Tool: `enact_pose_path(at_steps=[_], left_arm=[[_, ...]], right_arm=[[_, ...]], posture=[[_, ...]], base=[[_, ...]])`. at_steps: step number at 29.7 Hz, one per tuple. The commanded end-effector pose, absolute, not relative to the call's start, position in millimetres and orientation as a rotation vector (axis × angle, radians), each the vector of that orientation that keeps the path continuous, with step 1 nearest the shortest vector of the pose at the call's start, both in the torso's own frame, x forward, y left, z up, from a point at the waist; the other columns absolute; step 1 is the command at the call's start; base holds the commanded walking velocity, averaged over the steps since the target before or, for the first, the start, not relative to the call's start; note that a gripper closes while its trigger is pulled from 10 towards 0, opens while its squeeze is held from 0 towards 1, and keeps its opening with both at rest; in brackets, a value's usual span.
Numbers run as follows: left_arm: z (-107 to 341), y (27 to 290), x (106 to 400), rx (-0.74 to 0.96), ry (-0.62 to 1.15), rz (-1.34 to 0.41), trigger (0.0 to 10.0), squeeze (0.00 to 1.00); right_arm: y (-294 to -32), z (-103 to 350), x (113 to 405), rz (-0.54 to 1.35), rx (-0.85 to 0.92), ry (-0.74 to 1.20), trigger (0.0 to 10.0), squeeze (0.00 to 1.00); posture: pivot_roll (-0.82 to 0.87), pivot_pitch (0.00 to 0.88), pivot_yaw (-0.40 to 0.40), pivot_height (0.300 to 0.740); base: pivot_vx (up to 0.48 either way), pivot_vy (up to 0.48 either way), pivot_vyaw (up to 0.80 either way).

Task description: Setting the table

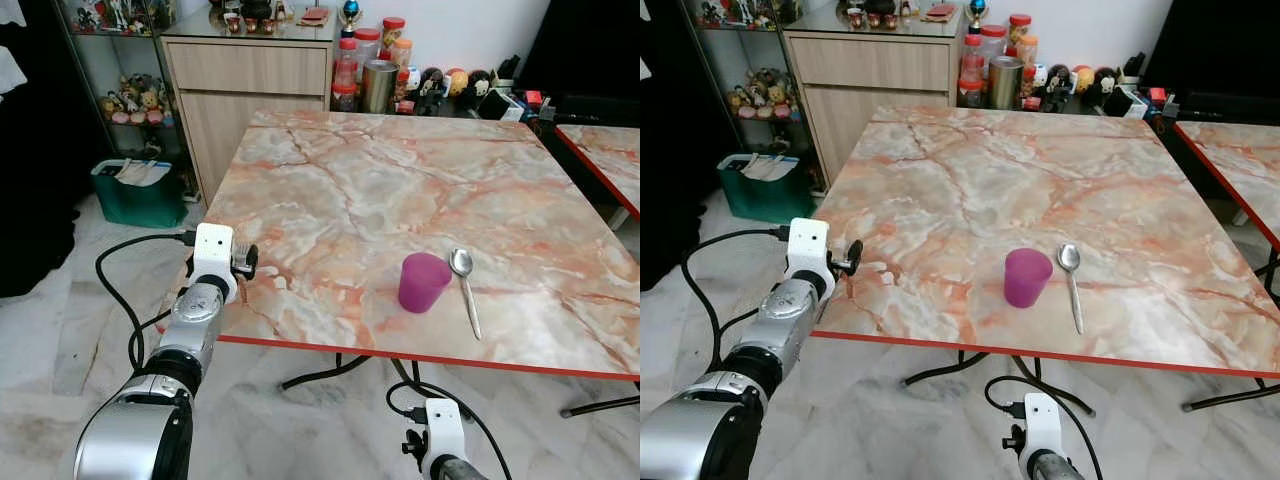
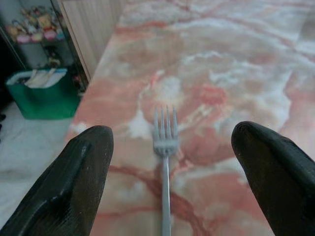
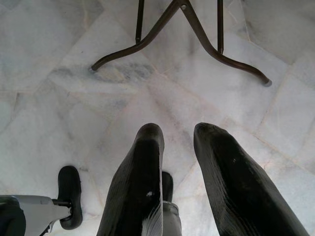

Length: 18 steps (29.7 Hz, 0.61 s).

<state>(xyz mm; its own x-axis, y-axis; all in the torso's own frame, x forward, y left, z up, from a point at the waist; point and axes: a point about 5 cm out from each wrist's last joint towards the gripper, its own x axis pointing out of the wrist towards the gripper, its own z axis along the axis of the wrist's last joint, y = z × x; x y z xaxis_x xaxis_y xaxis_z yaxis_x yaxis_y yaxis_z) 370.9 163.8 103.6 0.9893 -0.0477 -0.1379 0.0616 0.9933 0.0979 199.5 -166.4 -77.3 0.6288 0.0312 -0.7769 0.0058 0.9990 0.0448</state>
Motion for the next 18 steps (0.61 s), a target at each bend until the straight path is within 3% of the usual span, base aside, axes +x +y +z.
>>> enact_pose_path(at_steps=[1,18], left_arm=[[107,164,374,0.124,0.151,-0.064,10.0,0.0],[110,155,380,0.175,0.192,-0.072,10.0,0.0]], right_arm=[[-169,-76,202,0.008,0.04,0.883,10.0,0.0],[-174,-77,199,-0.005,0.042,0.886,10.0,0.0]], posture=[[0.0,0.0,-0.029,0.74],[-0.01,0.0,-0.039,0.74]], base=[[0.0,0.0,0.0],[0.0,0.0,0.0]])
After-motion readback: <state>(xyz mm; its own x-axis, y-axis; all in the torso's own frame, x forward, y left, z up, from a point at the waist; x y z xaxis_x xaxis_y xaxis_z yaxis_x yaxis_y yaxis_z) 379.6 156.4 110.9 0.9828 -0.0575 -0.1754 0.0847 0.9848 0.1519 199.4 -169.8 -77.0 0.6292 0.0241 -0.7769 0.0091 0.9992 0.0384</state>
